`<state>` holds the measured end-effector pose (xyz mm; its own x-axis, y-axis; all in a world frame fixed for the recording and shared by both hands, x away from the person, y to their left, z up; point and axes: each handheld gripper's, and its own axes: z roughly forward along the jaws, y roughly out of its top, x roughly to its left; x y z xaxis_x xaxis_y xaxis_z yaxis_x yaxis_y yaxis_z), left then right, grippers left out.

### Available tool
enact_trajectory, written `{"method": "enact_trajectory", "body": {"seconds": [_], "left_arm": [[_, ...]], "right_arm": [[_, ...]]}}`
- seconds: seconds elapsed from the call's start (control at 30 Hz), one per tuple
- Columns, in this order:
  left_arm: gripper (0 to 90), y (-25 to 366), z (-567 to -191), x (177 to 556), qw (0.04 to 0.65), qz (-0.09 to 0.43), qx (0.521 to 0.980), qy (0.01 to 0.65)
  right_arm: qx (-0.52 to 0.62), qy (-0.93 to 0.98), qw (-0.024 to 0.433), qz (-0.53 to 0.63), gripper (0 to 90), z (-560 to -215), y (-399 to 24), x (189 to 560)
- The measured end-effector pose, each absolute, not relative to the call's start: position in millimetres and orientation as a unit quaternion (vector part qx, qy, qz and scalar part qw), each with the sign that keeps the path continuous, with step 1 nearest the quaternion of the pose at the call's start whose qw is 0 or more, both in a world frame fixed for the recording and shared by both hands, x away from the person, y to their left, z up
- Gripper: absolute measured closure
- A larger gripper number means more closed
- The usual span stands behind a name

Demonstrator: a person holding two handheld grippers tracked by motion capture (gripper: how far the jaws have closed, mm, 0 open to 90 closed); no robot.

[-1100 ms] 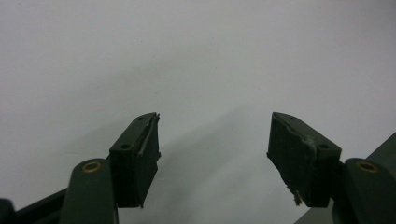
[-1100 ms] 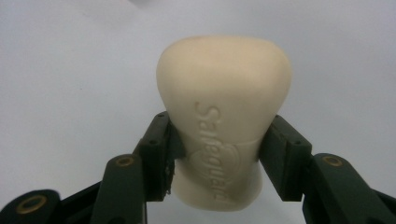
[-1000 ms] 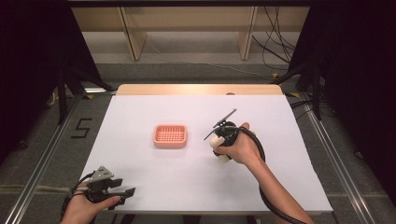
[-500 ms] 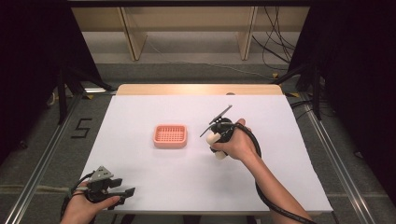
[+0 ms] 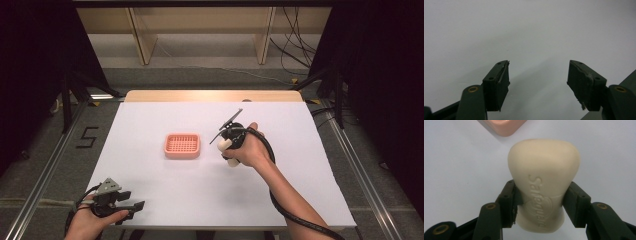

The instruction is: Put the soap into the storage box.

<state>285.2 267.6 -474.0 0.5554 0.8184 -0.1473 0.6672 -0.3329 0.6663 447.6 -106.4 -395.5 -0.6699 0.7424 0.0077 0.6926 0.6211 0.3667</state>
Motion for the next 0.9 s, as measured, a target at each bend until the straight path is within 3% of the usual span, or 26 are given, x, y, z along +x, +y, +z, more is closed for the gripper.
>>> {"method": "enact_trajectory", "body": {"seconds": [0.9], "left_arm": [[33.4,267,-474,285,0.352,0.107,0.808,0.459]], "right_arm": [[0.387,0.901,0.077,0.179,50.1,-395,-92,458]]}}
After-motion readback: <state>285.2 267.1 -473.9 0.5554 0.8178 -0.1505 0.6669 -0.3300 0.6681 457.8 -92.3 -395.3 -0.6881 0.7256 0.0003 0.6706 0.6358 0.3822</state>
